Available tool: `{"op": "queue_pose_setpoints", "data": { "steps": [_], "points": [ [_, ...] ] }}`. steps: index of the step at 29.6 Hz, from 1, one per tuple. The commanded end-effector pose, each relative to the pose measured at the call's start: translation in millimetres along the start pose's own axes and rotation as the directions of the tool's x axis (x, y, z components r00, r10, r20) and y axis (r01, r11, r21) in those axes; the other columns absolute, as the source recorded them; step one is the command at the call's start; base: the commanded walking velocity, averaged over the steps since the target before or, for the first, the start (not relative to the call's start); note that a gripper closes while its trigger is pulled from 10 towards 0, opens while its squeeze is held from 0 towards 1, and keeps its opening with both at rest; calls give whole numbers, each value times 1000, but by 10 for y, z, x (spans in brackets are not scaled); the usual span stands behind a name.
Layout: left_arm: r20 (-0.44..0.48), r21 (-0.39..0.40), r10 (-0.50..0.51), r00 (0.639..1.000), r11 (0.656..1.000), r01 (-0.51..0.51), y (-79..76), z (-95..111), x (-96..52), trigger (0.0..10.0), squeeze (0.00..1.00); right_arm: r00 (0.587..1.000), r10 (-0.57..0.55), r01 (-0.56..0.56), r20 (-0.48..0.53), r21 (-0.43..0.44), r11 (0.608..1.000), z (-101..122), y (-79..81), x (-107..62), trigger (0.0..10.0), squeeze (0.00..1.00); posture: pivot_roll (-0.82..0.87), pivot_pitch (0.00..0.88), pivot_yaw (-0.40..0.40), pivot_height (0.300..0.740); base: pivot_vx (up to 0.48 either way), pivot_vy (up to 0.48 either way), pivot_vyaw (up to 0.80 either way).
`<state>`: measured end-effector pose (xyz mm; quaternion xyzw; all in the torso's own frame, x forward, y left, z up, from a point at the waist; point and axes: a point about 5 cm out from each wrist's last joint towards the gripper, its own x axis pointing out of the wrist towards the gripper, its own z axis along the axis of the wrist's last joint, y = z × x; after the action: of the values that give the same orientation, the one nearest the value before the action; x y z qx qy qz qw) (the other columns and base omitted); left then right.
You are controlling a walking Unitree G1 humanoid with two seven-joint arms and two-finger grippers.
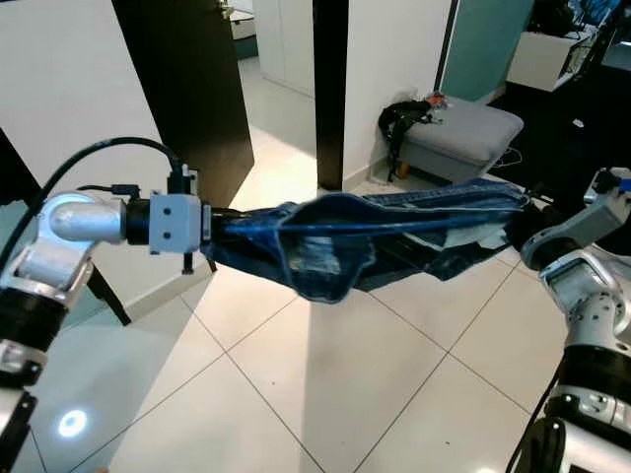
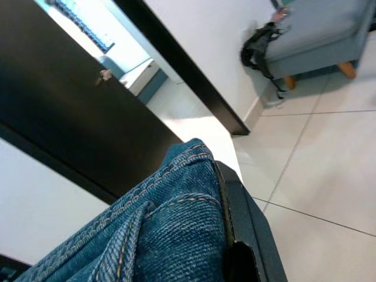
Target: Hang hanger
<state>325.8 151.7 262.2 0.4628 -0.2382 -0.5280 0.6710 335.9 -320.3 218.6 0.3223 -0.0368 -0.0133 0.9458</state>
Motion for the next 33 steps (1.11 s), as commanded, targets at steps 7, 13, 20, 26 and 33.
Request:
{"op": "queue_pose_setpoints", "data": {
  "steps": [7,13,20,26,33],
  "points": [
    [-77,46,-83,994,995,86,-161,-81,107,8667,0,984,-29,27,175,18,999,408,76,-7,0,0,-8,60,2,740,0,0,0],
    [-199,64,-60,978,995,74,-137,-213,94,8667,0,977,39,-42,208,6,999,545,278,15,0,0,-11,65,4,740,0,0,0],
    [-349,64,77,934,996,-59,19,-377,28,9137,0,972,104,-101,210,-26,995,603,448,1,0,0,-12,69,5,740,0,0,0],
    [-420,40,126,899,992,-120,59,-461,-10,9059,0,968,119,-115,222,-31,993,638,518,2,0,0,-11,69,6,740,0,0,0],
    [-485,67,124,866,992,-104,46,-532,-14,9059,0,964,147,-142,222,-36,989,630,636,9,0,0,-11,69,5,740,0,0,0]
  ]
}}
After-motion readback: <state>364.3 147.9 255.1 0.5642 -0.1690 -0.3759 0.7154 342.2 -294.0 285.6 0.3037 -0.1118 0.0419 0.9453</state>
